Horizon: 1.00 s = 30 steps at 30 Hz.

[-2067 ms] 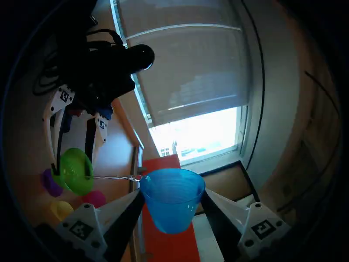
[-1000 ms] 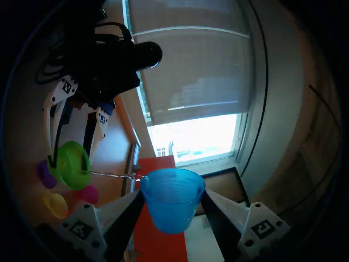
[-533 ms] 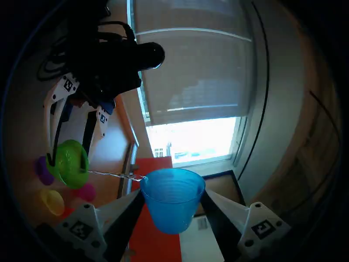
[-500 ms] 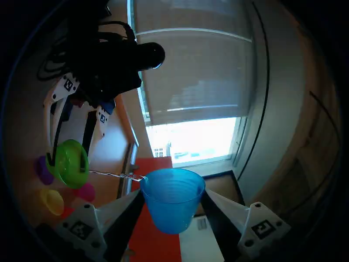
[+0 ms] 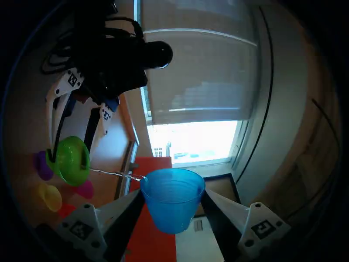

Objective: Pour water

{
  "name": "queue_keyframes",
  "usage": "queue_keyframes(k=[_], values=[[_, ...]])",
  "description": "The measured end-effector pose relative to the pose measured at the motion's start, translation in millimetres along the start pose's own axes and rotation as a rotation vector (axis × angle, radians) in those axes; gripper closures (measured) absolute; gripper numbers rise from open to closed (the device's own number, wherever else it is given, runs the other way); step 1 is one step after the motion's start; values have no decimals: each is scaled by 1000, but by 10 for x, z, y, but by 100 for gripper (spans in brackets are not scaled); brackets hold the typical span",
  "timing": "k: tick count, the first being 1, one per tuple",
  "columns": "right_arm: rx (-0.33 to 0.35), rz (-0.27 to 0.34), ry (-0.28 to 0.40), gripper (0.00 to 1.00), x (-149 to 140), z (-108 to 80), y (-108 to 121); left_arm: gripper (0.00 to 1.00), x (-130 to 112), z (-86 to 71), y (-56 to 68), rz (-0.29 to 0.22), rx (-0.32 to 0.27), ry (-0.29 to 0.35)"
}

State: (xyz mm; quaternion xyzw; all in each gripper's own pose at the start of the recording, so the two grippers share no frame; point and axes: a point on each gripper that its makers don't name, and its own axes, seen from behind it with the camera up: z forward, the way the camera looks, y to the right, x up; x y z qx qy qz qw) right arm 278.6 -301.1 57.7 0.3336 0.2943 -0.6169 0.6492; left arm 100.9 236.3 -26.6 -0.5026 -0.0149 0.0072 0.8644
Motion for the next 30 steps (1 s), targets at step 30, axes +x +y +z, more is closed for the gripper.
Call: queue_keyframes(k=[30], values=[[-9, -39, 4, 11, 55, -3, 20, 13, 11, 3, -31, -3, 8, -1]])
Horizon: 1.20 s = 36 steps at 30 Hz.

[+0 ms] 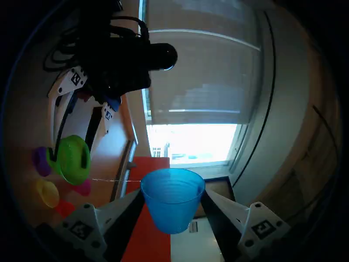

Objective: Pour water

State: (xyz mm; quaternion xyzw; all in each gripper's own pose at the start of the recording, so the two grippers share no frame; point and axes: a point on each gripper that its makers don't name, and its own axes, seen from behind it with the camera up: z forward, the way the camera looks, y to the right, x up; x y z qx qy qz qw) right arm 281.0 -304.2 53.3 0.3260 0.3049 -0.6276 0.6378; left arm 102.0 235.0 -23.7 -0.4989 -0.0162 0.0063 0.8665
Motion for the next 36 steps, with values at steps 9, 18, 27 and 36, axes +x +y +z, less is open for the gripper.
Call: queue_keyframes(k=[9, 18, 27, 36], values=[[-1, 14, 3, 11, 11, 10, 3, 13, 8, 2, -25, -2, 6, 0], [14, 208, 3, 11, -12, -49, -96, 13, 15, -2, -32, -3, 10, -1], [45, 537, 15, 11, 3, -131, -238, 12, 8, -4, -35, -5, 14, -4], [78, 877, 17, 11, 32, -165, -335, 13, 30, -26, -56, -3, 23, -7]])
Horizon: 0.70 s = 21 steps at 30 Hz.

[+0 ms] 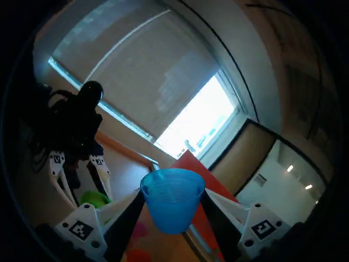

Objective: Pour water

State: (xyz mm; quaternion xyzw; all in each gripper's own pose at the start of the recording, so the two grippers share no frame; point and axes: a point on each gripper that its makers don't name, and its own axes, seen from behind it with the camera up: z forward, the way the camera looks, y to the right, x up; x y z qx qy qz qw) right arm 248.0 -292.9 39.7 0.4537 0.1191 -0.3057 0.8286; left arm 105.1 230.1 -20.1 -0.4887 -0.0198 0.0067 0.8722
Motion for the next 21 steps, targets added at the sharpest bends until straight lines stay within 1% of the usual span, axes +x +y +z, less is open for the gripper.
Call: queue_keyframes(k=[6, 9, 15, 21], values=[[57, 230, 27, 11, 80, -31, -120, 12, 3, -10, -13, 1, 5, -1], [85, 323, 40, 11, 127, -39, -173, 12, 0, -11, -22, 1, 6, -2], [117, 463, 44, 11, 152, -42, -218, 12, 5, -11, -27, 0, 8, -4], [123, 565, 48, 11, 160, -51, -194, 12, 6, -14, -35, 2, 12, -6]])
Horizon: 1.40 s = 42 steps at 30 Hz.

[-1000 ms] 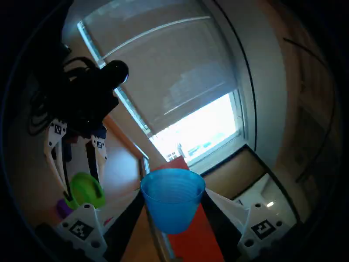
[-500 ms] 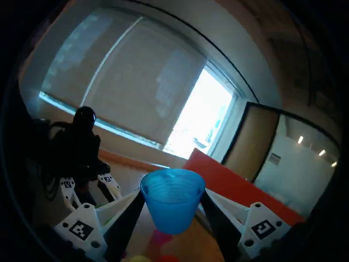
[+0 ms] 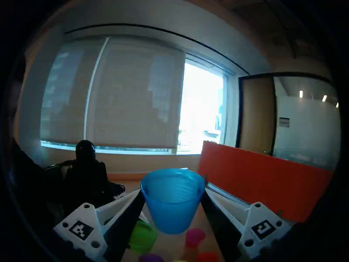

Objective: Pour water

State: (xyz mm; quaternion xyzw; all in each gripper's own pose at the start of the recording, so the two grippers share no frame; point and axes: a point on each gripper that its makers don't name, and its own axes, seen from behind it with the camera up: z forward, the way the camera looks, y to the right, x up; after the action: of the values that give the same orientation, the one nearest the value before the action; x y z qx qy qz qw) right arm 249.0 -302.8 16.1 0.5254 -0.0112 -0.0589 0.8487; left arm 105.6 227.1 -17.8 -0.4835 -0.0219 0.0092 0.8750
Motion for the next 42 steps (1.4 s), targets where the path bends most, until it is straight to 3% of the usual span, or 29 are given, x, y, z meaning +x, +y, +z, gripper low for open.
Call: queue_keyframes(k=[6, 17, 33, 42], values=[[-4, 53, 8, 11, 21, -30, 37, 12, 13, -7, -14, 2, 4, -1], [-37, 65, -18, 11, -101, -138, 117, 13, -48, -33, -136, 9, 28, -33], [-128, 43, -116, 11, -720, -553, 388, 13, -314, -98, -429, 14, 81, -131], [-164, 47, -167, 11, -1063, -757, 485, 12, -550, -72, -510, 29, 84, -217]])
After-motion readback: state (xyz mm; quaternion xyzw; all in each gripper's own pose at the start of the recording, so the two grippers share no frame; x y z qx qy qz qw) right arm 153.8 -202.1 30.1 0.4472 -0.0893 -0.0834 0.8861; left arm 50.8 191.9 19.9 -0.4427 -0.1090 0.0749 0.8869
